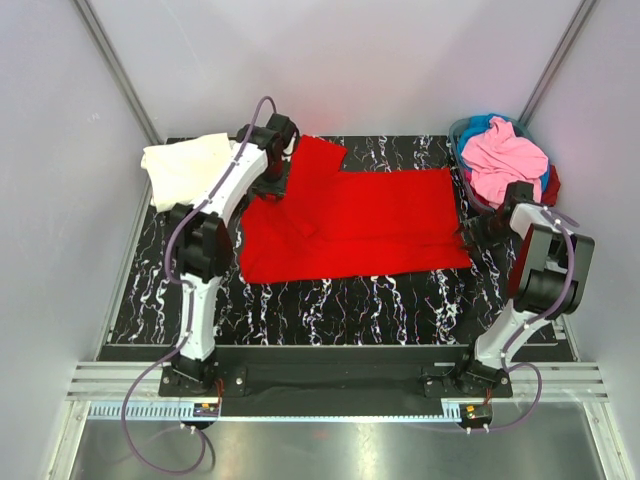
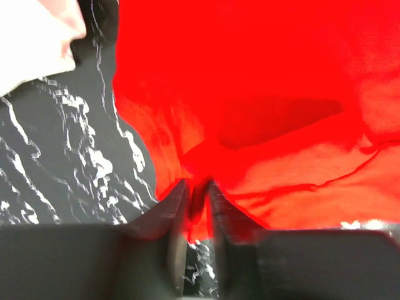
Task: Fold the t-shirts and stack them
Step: Fold the tshirt
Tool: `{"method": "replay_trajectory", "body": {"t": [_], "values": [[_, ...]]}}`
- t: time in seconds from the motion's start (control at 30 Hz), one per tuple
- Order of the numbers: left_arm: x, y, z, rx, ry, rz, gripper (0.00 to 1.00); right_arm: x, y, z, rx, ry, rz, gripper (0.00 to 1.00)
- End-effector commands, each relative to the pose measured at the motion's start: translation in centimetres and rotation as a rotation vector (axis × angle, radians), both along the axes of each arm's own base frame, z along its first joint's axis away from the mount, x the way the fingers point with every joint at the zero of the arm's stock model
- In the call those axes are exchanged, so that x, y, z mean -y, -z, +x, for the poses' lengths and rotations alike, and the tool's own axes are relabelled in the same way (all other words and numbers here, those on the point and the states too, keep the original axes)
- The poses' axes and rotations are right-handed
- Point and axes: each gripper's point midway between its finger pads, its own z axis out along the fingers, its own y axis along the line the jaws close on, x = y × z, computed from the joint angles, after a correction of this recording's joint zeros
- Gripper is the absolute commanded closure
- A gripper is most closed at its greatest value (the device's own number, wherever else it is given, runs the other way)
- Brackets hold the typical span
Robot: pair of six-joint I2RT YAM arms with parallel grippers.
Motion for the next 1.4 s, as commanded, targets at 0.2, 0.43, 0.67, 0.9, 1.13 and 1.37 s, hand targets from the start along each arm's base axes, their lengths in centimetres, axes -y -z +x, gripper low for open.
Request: {"method": "replay_trajectory", "body": {"t": [0.2, 0.43, 0.67, 0.9, 1.13, 1.37], "values": [[-0.7, -4.5, 5.0, 0.165, -0.106, -0.108, 0.32, 1.3, -1.9, 2.5, 0.048, -0.06, -0.066, 0.07], [-2.9, -5.0, -2.7, 0.188, -0.183, -0.154, 0.2, 2.8, -6.5, -0.6, 0.104, -0.091, -0.252, 0.0], [-2.9, -1.5, -10.9, 0.19, -0.273, -0.34, 0.17, 1.5, -5.3, -5.3, 0.077, -0.104, -0.259, 0.0], [-2.3, 4.2, -14.1, 0.169, -0.341, -0.472, 0.16, 0.0, -1.7, -7.0, 0.051, -0.114, -0.19, 0.07], [-3.6, 7.5, -14.1, 0.157, -0.411, -0.439, 0.18, 0.3, 0.8, -6.3, 0.001, -0.123, -0.176, 0.16], [-5.0, 10.5, -13.8, 0.149, -0.474, -0.446, 0.23, 0.9, 2.8, -5.7, -0.031, -0.118, -0.185, 0.21]]}}
